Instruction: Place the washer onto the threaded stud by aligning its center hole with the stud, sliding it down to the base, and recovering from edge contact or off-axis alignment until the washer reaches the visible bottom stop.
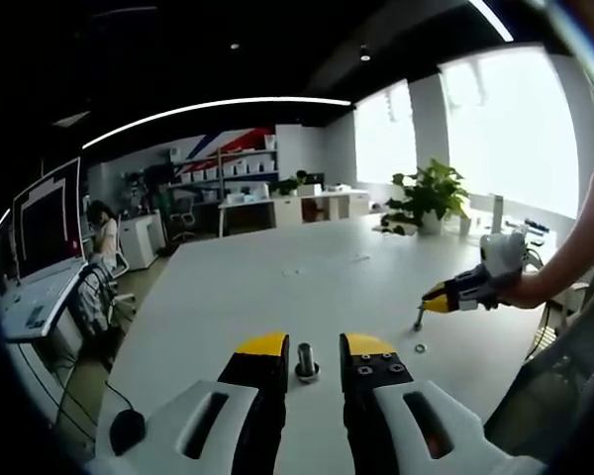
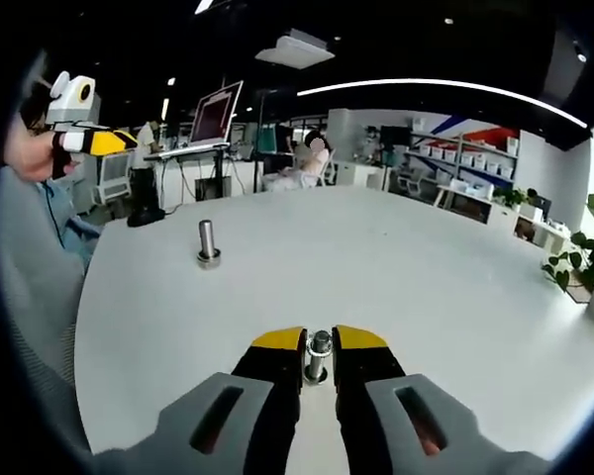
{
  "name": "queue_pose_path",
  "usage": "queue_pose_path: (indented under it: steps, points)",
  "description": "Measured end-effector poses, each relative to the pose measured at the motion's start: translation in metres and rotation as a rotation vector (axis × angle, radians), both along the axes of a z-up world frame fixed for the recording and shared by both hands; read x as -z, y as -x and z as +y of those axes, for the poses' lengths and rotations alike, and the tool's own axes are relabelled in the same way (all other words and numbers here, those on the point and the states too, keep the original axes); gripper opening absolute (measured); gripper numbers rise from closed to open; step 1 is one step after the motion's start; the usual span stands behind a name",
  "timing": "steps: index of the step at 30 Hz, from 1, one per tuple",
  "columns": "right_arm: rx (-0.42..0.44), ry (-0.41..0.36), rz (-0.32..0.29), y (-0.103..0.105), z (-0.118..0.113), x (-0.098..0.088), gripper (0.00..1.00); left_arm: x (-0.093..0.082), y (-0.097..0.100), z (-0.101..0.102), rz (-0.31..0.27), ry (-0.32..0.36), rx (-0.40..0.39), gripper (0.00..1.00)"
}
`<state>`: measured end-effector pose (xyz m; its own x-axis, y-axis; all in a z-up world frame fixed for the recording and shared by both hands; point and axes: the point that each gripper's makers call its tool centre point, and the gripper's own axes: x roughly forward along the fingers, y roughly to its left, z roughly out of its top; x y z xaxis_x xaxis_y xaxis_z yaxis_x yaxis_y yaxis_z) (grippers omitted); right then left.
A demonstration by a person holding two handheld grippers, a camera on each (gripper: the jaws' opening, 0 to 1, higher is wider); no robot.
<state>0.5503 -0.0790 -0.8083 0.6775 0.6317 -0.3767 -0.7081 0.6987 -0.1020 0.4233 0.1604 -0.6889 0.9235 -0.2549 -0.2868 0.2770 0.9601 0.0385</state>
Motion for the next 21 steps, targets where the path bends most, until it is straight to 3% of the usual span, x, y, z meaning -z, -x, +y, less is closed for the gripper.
queue_pose_path:
  steps: [21]
  points:
    - [0.036,-0.043,0.007,0.005,-0.008,-0.018,0.17,-0.003,-0.002,0.0,-0.015,0.005,0.001,0.19]
